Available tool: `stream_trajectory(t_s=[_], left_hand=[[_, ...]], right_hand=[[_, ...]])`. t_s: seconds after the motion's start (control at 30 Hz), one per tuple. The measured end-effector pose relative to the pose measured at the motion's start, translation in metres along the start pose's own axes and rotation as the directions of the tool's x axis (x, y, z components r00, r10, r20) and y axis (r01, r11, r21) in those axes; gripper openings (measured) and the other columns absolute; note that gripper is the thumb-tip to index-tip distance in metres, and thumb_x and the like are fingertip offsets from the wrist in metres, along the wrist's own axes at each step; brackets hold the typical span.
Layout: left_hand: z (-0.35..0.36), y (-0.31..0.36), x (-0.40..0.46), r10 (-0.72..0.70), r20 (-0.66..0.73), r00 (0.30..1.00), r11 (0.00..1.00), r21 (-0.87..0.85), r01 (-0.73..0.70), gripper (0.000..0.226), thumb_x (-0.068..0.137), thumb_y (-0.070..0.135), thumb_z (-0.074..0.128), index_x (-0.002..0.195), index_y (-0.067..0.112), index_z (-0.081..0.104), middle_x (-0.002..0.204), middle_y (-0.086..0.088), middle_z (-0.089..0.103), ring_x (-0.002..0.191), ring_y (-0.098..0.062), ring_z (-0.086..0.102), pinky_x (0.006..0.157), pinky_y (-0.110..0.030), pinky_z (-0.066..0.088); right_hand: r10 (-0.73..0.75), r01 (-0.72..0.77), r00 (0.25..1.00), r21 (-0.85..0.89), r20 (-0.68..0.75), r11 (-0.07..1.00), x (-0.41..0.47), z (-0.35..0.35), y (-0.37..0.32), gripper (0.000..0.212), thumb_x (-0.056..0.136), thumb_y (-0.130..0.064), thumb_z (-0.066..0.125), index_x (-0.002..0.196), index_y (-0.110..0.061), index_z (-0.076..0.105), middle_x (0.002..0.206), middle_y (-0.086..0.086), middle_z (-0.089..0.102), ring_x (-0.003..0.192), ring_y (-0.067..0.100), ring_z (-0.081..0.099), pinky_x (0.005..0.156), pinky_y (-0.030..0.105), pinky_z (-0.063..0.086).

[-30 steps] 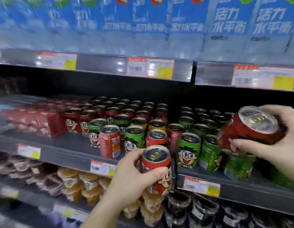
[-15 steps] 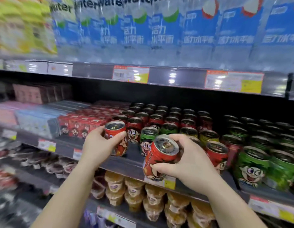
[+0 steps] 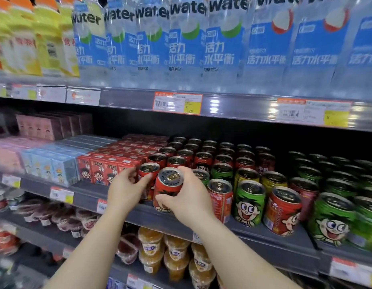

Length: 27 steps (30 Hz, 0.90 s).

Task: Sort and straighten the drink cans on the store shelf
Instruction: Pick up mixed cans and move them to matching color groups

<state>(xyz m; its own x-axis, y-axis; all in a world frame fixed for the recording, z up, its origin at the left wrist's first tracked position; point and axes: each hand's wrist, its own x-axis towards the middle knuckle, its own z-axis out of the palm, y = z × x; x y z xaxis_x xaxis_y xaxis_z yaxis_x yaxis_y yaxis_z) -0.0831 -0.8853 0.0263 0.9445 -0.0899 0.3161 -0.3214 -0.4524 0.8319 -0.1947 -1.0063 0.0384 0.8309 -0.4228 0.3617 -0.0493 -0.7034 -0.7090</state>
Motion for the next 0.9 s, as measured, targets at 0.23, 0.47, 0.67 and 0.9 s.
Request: stream_trajectory(t_s=[0.23, 0.47, 0.67, 0.9], left_hand=[[-0.006, -0.02, -0.037, 0.083, 0.352, 0.932, 0.996, -0.005, -0.087, 0.042, 0.079, 0.016, 0.069, 0.119, 0.022, 0.057, 0.105, 0.012, 0.061, 0.096, 0.0, 0.056, 0.078, -0.02, 0.045], [0.027, -0.022, -0.034, 0.142, 0.066, 0.988, 0.967, 0.206, -0.152, 0.042, 0.079, 0.043, 0.067, 0.118, 0.026, 0.064, 0.111, 0.009, 0.067, 0.1, -0.011, 0.062, 0.088, -0.036, 0.051], [0.043, -0.005, -0.045, 0.251, -0.092, 0.964, 0.955, 0.183, -0.231, 0.042, 0.072, 0.041, 0.077, 0.106, 0.019, 0.066, 0.099, 0.003, 0.066, 0.094, -0.018, 0.062, 0.082, -0.04, 0.052], [0.068, 0.037, -0.046, 0.431, 0.069, 0.9, 0.79, 0.453, -0.413, 0.092, 0.061, 0.067, 0.07, 0.14, 0.026, 0.043, 0.116, -0.004, 0.046, 0.111, -0.025, 0.041, 0.093, -0.04, 0.037]], right_hand=[[0.055, -0.057, 0.998, -0.118, -0.016, 0.991, 0.018, 0.024, 0.001, 0.088, 0.077, -0.044, 0.073, 0.147, -0.026, 0.022, 0.143, -0.002, 0.043, 0.126, 0.021, 0.048, 0.097, 0.037, 0.044], [-0.034, 0.037, 0.999, -0.107, 0.024, 0.994, 0.0, 0.024, 0.008, 0.067, 0.095, -0.034, 0.054, 0.151, -0.023, 0.02, 0.158, -0.004, 0.018, 0.136, 0.018, 0.037, 0.108, 0.032, 0.037], [-0.091, 0.09, 0.994, -0.02, -0.053, 0.996, -0.052, -0.032, 0.04, 0.031, 0.089, -0.029, 0.061, 0.119, -0.035, 0.061, 0.099, -0.022, 0.056, 0.088, -0.001, 0.054, 0.076, 0.011, 0.044], [-0.027, -0.171, 0.895, -0.397, -0.446, 0.902, -0.063, -0.111, 0.092, 0.05, 0.071, -0.048, 0.076, 0.117, -0.029, 0.065, 0.099, -0.009, 0.055, 0.101, 0.014, 0.044, 0.084, 0.034, 0.038]])
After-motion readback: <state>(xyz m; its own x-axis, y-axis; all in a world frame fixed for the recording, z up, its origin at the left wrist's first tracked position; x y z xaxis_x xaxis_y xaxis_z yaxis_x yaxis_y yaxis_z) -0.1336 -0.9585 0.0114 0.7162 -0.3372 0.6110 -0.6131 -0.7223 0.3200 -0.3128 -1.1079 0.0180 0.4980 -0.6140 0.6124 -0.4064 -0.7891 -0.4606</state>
